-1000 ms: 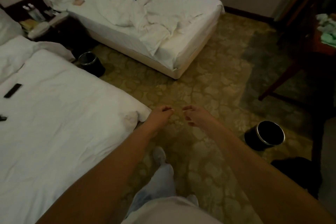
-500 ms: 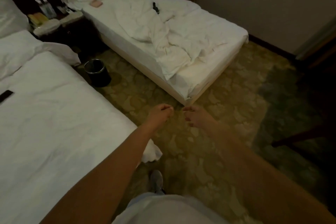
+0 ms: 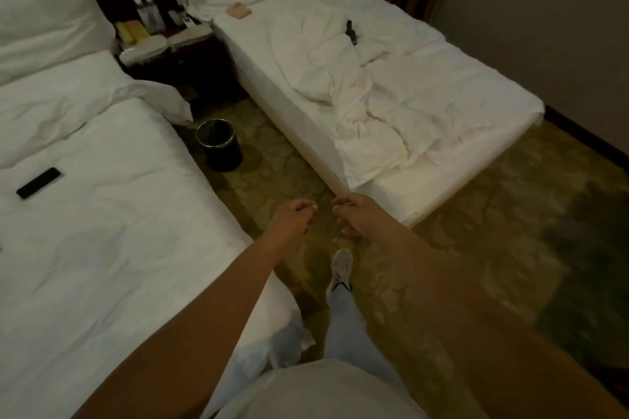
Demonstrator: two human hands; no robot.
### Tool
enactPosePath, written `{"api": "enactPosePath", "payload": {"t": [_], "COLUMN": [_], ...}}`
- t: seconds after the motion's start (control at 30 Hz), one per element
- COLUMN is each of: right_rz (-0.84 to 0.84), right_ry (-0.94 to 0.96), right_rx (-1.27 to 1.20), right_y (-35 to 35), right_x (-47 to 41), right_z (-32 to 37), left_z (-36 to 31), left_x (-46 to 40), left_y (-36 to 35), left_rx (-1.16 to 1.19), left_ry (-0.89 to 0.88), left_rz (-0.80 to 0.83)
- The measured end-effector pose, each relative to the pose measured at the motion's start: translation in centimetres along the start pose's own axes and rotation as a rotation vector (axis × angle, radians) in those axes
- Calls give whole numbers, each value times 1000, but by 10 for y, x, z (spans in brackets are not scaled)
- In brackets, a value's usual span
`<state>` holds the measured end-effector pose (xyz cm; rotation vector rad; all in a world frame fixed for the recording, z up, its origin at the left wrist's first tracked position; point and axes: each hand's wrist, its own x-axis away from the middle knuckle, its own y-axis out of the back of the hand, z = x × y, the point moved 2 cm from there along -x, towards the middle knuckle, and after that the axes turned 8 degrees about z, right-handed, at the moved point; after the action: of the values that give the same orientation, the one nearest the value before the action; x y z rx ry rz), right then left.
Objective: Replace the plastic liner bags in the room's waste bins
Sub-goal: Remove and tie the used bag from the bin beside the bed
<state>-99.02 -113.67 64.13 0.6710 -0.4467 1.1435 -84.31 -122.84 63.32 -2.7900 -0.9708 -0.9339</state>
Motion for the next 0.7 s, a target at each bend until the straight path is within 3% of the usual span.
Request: {"api": "enactPosePath", "payload": {"t": [0.27,0.47,0.7], "right_rz": [184,255,353], "right_ry": [81,144,141], "right_rx": [87,96,102], "right_y": [51,97,116], "right_x": [-155,-241,-313], "right_z": [110,186,236], "left_z": [-75,-148,-183], "left_x": [-132,-210,-276], "left_y": [60,88,119], "left_rx": [103,155,185], "left_ry": [49,24,37], "left_rz": [-194,-277,-325]}}
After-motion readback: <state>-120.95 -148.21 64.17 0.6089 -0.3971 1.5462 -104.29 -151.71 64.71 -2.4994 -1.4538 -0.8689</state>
